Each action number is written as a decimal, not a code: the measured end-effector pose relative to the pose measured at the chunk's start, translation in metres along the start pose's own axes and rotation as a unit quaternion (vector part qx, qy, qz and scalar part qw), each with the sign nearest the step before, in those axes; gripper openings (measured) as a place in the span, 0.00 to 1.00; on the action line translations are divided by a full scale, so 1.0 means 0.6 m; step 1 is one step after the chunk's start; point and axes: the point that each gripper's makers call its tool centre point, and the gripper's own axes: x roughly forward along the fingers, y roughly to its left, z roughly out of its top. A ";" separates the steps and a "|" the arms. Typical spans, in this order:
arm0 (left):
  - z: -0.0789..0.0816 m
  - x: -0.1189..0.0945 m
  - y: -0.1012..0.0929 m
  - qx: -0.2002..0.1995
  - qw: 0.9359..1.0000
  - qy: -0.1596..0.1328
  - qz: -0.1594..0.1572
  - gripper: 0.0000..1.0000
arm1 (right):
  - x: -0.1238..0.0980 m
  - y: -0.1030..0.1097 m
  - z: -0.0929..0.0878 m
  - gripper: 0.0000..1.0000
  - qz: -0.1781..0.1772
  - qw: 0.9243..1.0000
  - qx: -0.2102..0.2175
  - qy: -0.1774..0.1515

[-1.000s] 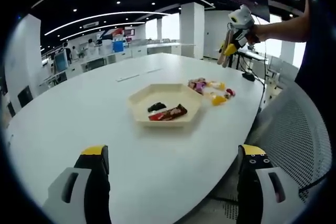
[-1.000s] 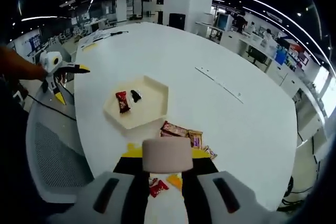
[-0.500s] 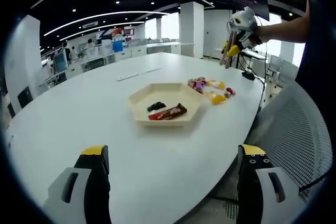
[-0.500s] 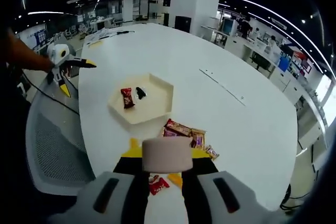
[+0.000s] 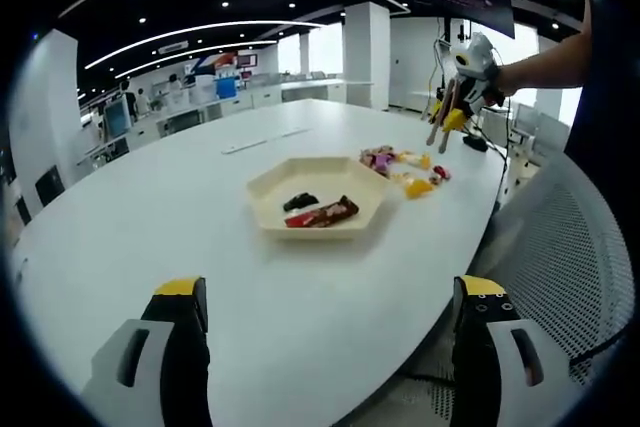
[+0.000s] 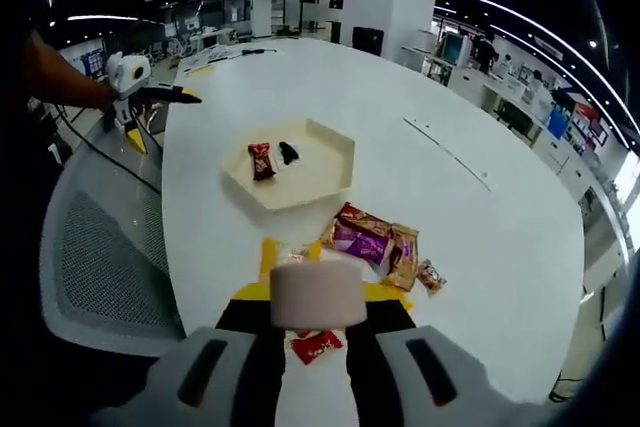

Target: Place the target food into the container with the food tongs after gripping and lifting it, then release it inside without dropping or visibly crushing the food.

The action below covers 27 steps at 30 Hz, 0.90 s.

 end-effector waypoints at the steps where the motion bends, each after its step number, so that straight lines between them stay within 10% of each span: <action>1: 0.000 0.000 0.000 0.000 1.000 0.000 0.000 0.99 | 0.005 0.001 -0.004 0.22 0.001 1.000 0.001 0.002; 27: -0.005 0.002 -0.002 -0.002 1.000 0.010 -0.005 0.99 | 0.055 0.019 -0.055 0.22 0.032 0.999 -0.013 0.019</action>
